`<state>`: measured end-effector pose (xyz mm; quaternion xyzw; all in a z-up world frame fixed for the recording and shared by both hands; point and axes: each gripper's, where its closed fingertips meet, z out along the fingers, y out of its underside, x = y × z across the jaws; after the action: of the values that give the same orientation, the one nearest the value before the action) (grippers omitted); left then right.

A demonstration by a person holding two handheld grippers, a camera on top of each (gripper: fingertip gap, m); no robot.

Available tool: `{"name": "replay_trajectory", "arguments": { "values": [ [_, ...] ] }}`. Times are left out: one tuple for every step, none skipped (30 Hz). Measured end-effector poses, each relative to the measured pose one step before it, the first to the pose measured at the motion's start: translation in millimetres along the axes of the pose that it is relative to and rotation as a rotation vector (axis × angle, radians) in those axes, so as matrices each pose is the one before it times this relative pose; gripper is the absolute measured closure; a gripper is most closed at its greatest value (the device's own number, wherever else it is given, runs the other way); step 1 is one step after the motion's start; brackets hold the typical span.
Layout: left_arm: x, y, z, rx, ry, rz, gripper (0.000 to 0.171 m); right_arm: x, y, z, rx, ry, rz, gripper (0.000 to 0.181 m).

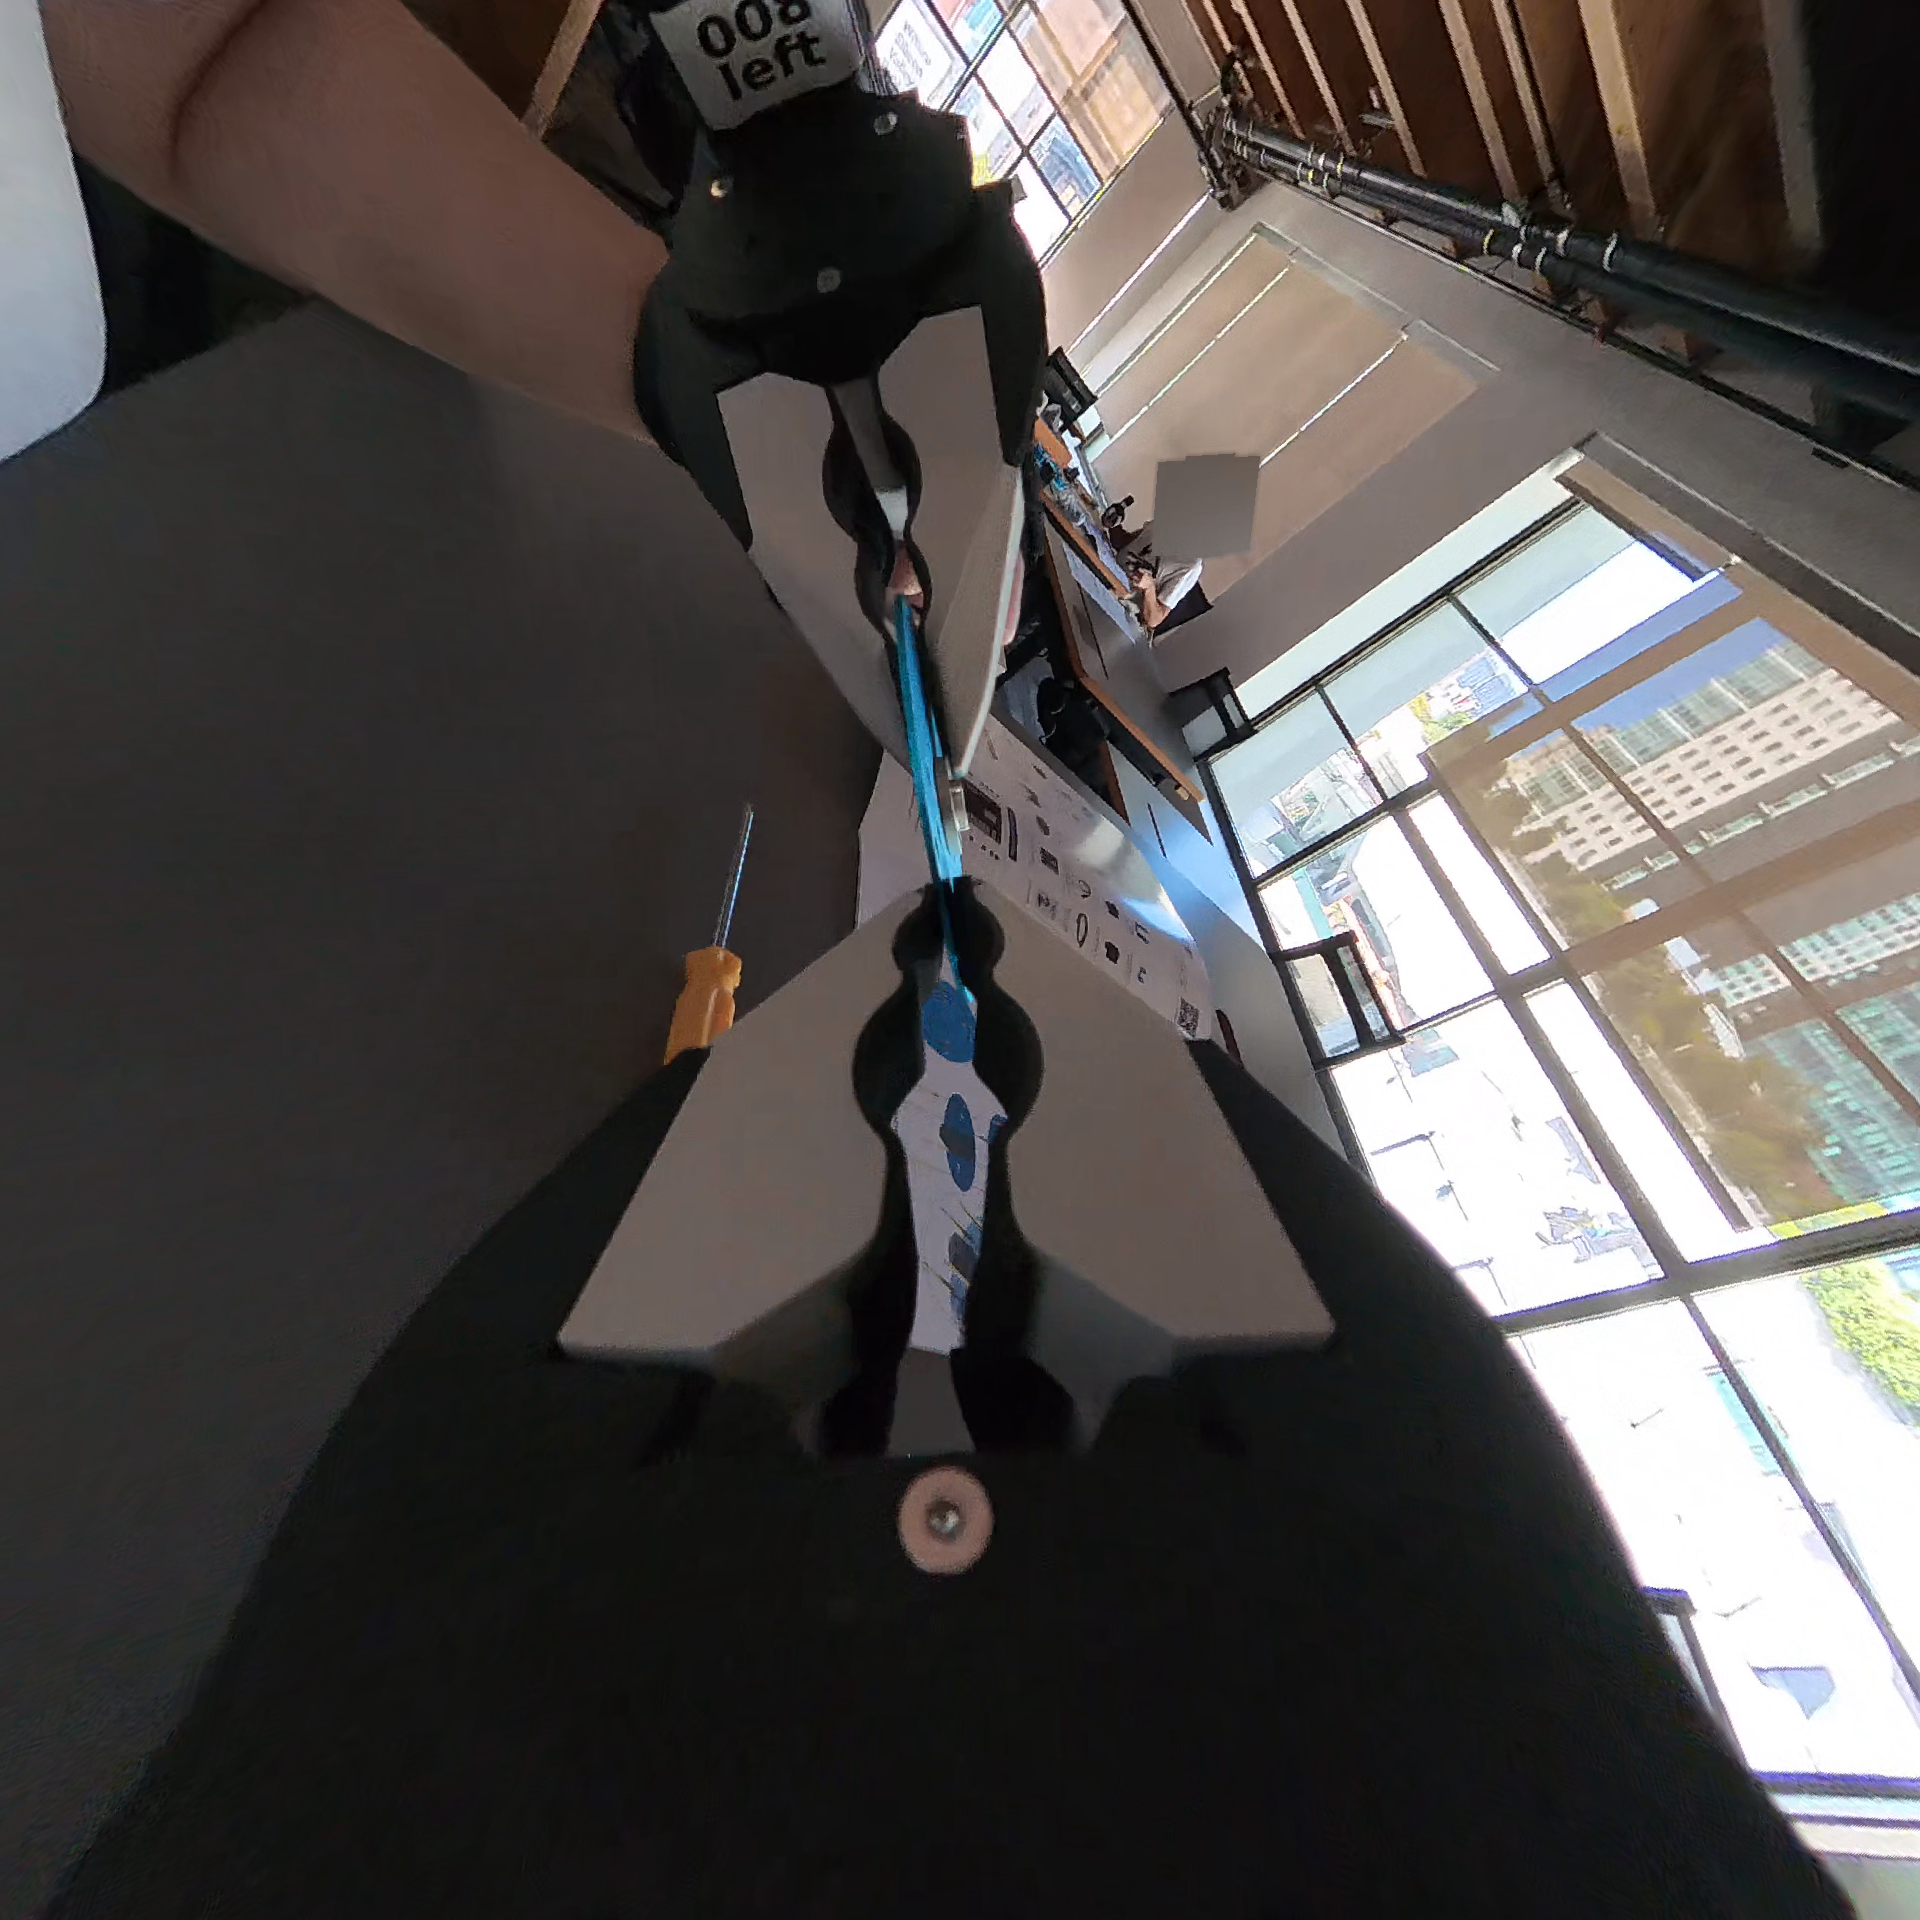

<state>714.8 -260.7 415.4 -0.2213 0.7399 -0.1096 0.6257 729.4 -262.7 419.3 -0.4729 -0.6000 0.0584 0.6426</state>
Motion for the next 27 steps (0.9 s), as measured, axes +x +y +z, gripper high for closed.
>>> {"name": "replay_trajectory", "arguments": {
  "values": [
    [-0.66, -0.35, 0.66, 0.00347, -0.0167, 0.0127, 0.169, -0.68, 0.56, -0.23, -0.0016, -0.0020, -0.0081, 0.181],
    [-0.93, -1.03, 0.40, 0.00754, -0.0159, 0.0073, 0.167, -0.61, -0.99, -0.50, 0.0070, -0.0011, -0.0108, 0.181],
    [-0.21, -1.40, 0.19, 0.00673, -0.0081, 0.0050, 0.165, -0.83, -1.17, -0.46, 0.0059, -0.0019, -0.0111, 0.181],
    [0.59, -1.68, 0.10, 0.00765, -0.0015, 0.0017, 0.164, -0.78, -0.78, -0.35, 0.0017, -0.0008, -0.0144, 0.181],
    [2.60, -1.45, 0.26, 0.00491, 0.0132, -0.0006, 0.165, -0.68, -1.08, -0.32, 0.0000, 0.0024, -0.0226, 0.181],
    [3.18, -1.29, 0.40, 0.00170, 0.0177, -0.0005, 0.164, -0.81, -1.86, -0.41, 0.0023, 0.0031, -0.0319, 0.181],
    [1.72, -1.65, 0.09, 0.00389, 0.0072, 0.0026, 0.164, -0.79, -2.20, -0.58, 0.0025, 0.0021, -0.0307, 0.181],
    [0.69, -1.95, -0.20, 0.00620, 0.0028, 0.0016, 0.165, -0.93, -1.65, -0.47, 0.0015, -0.0007, -0.0260, 0.181],
    [0.62, -1.55, -0.40, 0.00371, 0.0043, 0.0004, 0.166, -1.55, -1.20, -0.42, 0.0014, -0.0066, -0.0217, 0.181],
    [-0.44, -1.11, -0.36, -0.00012, -0.0021, 0.0043, 0.169, -0.71, -0.85, -0.27, 0.0004, -0.0014, -0.0200, 0.181],
    [-0.29, -0.93, -0.58, -0.00175, -0.0032, 0.0115, 0.169, -0.29, -1.01, -0.14, 0.0046, 0.0028, -0.0154, 0.181],
    [-0.21, -0.63, -0.35, -0.00488, -0.0043, 0.0153, 0.170, -0.24, -0.30, 0.12, 0.0034, -0.0002, -0.0041, 0.181],
    [-0.42, -0.39, -0.15, -0.00602, -0.0055, 0.0128, 0.170, 0.34, 0.33, 0.09, 0.0009, 0.0016, 0.0058, 0.181],
    [-0.22, -0.19, 0.11, -0.00508, -0.0031, 0.0088, 0.170, 0.57, 0.29, 0.01, 0.0033, 0.0024, 0.0078, 0.181],
    [0.35, 0.27, 0.27, -0.00585, 0.0018, 0.0045, 0.170, -0.20, 0.17, -0.02, 0.0020, -0.0013, 0.0022, 0.181],
    [0.29, 0.50, 0.43, -0.00751, 0.0016, 0.0027, 0.170, -0.28, 0.90, 0.11, -0.0028, 0.0001, -0.0041, 0.181],
    [0.48, 0.67, 0.43, -0.00735, 0.0005, 0.0045, 0.170, -0.26, 1.01, 0.18, -0.0051, 0.0002, -0.0037, 0.181],
    [0.36, 0.83, 0.53, -0.00827, 0.0014, 0.0025, 0.170, -0.37, 1.07, 0.23, -0.0049, -0.0018, -0.0002, 0.181],
    [0.00, 1.30, 0.75, -0.01066, 0.0023, -0.0063, 0.170, 0.16, 1.60, 0.52, -0.0072, 0.0010, 0.0042, 0.181],
    [-0.47, 1.23, 0.62, -0.00963, 0.0020, -0.0127, 0.170, 0.44, 1.73, 0.53, -0.0078, 0.0042, 0.0072, 0.181],
    [-1.25, 1.36, 0.77, -0.00757, -0.0016, -0.0191, 0.170, 0.89, 1.16, 0.56, -0.0009, 0.0040, 0.0165, 0.181],
    [-3.21, 2.63, 0.98, -0.00928, -0.0098, -0.0339, 0.170, 1.80, 1.82, 0.23, 0.0036, 0.0012, 0.0403, 0.177],
    [-6.45, 4.12, 0.81, -0.01013, -0.0223, -0.0542, 0.170, 4.70, 2.52, -0.50, 0.0030, 0.0116, 0.0611, 0.171],
    [-10.60, 6.54, 0.57, -0.01232, -0.0358, -0.0782, 0.170, 8.68, 2.04, -1.45, 0.0125, 0.0280, 0.0728, 0.161],
    [-12.59, 10.10, 0.86, -0.02474, -0.0331, -0.1028, 0.170, 10.82, 2.91, -2.05, 0.0118, 0.0314, 0.0945, 0.154],
    [-15.07, 13.34, 1.01, -0.04072, -0.0350, -0.1228, 0.170, 10.11, 5.25, -2.38, -0.0039, 0.0154, 0.1160, 0.153],
    [-15.56, 14.28, 1.14, -0.04688, -0.0267, -0.1314, 0.170, 5.49, 4.38, -1.51, -0.0024, -0.0182, 0.1233, 0.151]
  ]
}}
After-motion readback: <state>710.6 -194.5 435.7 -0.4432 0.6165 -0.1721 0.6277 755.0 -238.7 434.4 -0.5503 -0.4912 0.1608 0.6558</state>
